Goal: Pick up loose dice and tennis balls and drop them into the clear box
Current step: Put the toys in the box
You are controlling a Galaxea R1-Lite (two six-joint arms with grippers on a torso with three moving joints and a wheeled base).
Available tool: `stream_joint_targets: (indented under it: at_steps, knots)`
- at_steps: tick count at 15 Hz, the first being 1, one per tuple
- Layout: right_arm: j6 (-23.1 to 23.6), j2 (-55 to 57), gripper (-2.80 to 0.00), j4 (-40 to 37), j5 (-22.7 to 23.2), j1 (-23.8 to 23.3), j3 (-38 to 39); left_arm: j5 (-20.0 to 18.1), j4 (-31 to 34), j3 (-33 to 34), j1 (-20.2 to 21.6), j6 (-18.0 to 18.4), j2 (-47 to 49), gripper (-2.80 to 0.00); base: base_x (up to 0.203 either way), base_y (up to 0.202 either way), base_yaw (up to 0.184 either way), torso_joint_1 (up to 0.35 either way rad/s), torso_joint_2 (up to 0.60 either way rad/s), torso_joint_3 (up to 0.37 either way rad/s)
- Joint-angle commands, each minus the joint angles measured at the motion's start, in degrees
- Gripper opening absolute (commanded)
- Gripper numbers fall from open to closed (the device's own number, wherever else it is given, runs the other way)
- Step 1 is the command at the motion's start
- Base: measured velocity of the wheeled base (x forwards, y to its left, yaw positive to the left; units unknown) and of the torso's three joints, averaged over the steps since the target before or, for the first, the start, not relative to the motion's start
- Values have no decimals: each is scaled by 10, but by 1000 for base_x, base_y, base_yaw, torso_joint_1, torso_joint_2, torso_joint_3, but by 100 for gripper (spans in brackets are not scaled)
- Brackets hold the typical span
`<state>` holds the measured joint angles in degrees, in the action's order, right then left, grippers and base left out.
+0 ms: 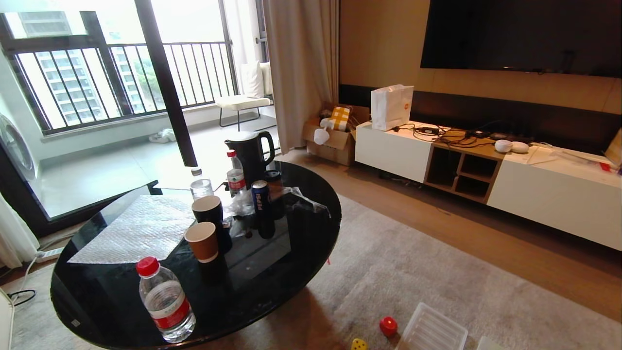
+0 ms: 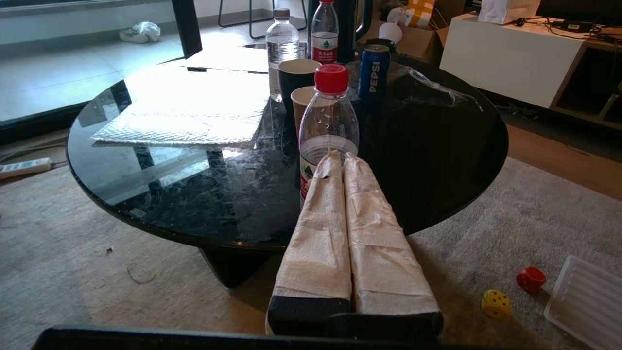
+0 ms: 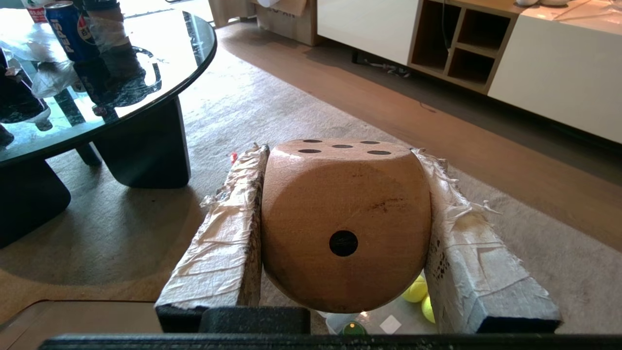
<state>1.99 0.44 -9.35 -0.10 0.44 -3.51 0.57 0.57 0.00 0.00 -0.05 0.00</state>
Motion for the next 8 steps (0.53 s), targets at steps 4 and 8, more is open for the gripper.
stream_joint_targets:
  at_steps: [4, 8]
  knots:
    - [1, 1, -280, -1, 0, 0, 0, 0, 0, 0, 0, -1, 0, -280, 0, 0, 0, 0, 0, 0]
    - [1, 1, -280, -1, 0, 0, 0, 0, 0, 0, 0, 0, 0, -280, 0, 0, 0, 0, 0, 0]
